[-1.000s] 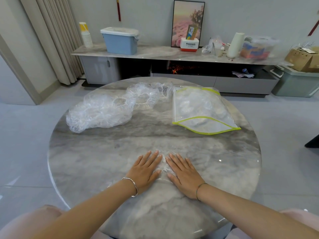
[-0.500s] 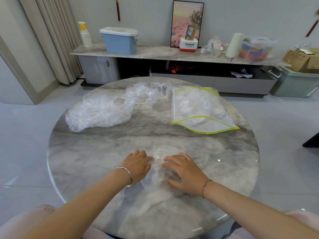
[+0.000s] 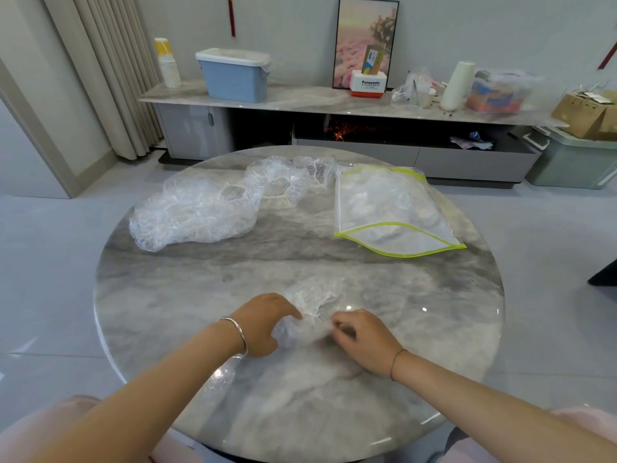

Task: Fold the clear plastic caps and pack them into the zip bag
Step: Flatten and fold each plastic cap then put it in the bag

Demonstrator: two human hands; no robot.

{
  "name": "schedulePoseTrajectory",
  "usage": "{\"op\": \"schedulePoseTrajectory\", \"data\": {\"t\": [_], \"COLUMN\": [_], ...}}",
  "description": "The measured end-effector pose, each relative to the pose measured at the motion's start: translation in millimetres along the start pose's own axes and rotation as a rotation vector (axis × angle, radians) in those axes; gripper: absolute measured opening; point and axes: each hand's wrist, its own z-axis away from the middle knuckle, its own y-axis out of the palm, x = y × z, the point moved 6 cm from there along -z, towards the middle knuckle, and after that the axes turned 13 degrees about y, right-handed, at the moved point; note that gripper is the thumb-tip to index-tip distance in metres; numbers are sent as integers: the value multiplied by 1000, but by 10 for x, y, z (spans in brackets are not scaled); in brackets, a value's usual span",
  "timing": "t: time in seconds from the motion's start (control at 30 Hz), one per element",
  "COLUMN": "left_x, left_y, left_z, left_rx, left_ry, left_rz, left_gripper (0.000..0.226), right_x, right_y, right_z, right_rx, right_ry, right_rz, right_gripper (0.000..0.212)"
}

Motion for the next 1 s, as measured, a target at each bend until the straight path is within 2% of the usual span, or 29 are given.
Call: {"op": "schedulePoseTrajectory", "data": {"t": [0.07,0.13,0.17,0.23,0.27,0.3,0.37,0.43,0.5,0.57,0.67,0.73,0.87,1.0], "left_x": [20,53,69,116,123,140,168,160,160,48,-261,-334,-238,-121], "left_y": [-29,-41,-40,-18,-1,25,53,78,67,-44,-17,144,396,471], "left_z": [22,25,15,-13,-27,-39,-55,-60,-65,-80,-101,-91,-54,-72], "left_rx": [2,-1,-39,-153,-184,-201,-238,-254,-290,-393,-425,-291,19,73], "left_ry": [-31,-103,-129,-186,-211,-238,-284,-320,-333,-222,85,102,24,-25], "left_rz": [29,70,124,240,252,244,244,257,213,-29,-347,-437,-361,-263], "left_gripper": [69,68,61,29,24,28,23,15,29,39,40,53,107,111], "right_x": [-85,-143,-158,-206,-234,-262,-263,-123,93,190,98,-45,-119,-26], "right_y": [-85,-125,-139,-129,-110,-106,-189,-267,-266,-175,48,172,228,105], "right_z": [-23,-50,-58,-66,-64,-55,-41,-21,16,47,74,91,100,59], "right_rx": [-16,-41,-46,-24,-14,-32,-168,-300,-307,-257,-39,95,169,65], "right_ry": [203,341,384,462,506,526,475,256,20,-120,-79,-11,-3,-42], "right_rz": [-328,-526,-562,-615,-628,-590,-278,-8,122,250,383,422,412,322], "right_gripper": [26,29,30,29,26,20,3,16,28,37,65,79,85,79]}}
